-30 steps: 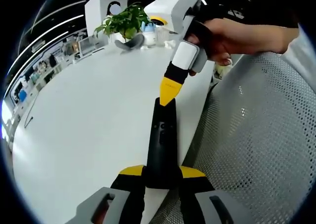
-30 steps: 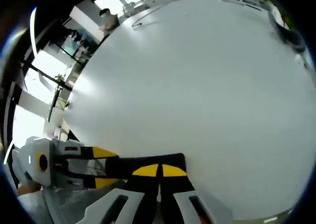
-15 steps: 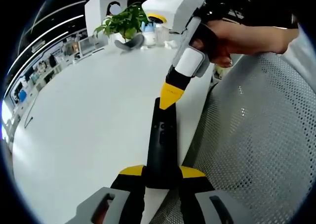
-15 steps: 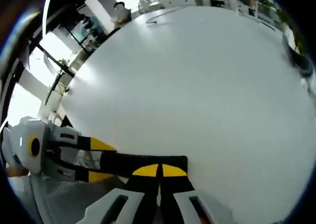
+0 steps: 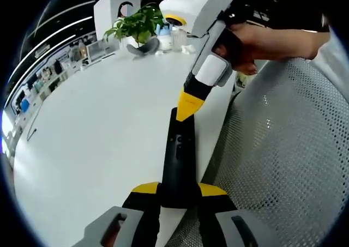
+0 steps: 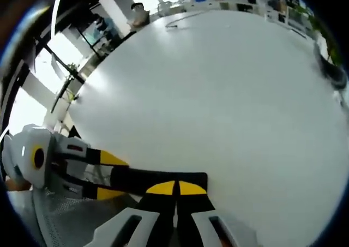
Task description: Press the specified remote control buttons in sequence, fully releasing each button before pressing the next.
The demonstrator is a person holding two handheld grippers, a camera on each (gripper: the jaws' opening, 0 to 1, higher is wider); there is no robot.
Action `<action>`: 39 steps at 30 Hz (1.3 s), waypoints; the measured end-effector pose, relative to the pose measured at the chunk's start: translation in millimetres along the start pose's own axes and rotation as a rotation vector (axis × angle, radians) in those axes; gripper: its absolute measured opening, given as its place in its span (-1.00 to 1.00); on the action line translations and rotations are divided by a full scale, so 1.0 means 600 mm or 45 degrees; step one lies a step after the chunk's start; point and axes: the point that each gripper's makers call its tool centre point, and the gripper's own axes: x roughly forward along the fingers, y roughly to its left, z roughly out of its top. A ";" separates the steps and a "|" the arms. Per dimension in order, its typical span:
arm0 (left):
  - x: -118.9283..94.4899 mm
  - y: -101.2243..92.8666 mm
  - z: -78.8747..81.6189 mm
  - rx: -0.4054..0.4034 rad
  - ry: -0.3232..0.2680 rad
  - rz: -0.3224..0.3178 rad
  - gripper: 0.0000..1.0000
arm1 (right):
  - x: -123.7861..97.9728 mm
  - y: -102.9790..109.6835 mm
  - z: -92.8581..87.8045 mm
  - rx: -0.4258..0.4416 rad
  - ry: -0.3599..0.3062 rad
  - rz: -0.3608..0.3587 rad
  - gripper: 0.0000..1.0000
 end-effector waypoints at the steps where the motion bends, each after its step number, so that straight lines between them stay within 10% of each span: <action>1: 0.000 0.000 0.000 0.000 0.000 0.000 -0.50 | -0.001 0.000 0.000 0.014 0.000 0.003 -1.00; 39: 0.001 -0.007 0.001 0.042 0.003 -0.021 -0.51 | 0.006 0.026 -0.002 -0.101 0.030 0.038 -1.00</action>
